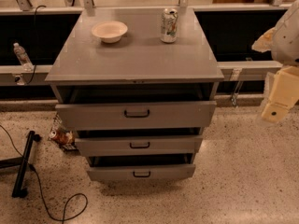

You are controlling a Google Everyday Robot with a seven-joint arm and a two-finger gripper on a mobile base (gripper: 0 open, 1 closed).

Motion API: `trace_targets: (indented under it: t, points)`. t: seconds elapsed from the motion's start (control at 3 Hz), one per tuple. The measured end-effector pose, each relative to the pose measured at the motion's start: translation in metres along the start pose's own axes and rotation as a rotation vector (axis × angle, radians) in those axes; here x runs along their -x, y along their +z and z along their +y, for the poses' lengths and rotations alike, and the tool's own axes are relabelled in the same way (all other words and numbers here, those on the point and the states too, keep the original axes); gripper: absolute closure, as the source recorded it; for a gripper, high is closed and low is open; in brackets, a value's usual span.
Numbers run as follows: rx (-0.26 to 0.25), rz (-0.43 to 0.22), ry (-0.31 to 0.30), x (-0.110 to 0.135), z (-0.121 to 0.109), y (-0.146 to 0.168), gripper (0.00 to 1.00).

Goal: Open top drawer

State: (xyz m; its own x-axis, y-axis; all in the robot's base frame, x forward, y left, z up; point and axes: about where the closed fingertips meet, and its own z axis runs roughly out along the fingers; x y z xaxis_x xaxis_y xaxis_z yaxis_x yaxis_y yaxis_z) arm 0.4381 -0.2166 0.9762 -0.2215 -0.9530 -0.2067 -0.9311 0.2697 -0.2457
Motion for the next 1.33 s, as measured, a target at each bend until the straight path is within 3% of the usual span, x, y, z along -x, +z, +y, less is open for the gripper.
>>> trace_targets:
  t: [0.33, 0.67, 1.0, 1.33]
  points:
    - [0.0, 0.0, 0.0, 0.0, 0.0, 0.0, 0.0]
    - [-0.009, -0.048, 0.016, 0.0, 0.0, 0.019, 0.0]
    - [-0.004, -0.125, 0.014, 0.008, -0.007, 0.066, 0.0]
    - [0.013, -0.211, -0.023, 0.037, -0.038, 0.165, 0.0]
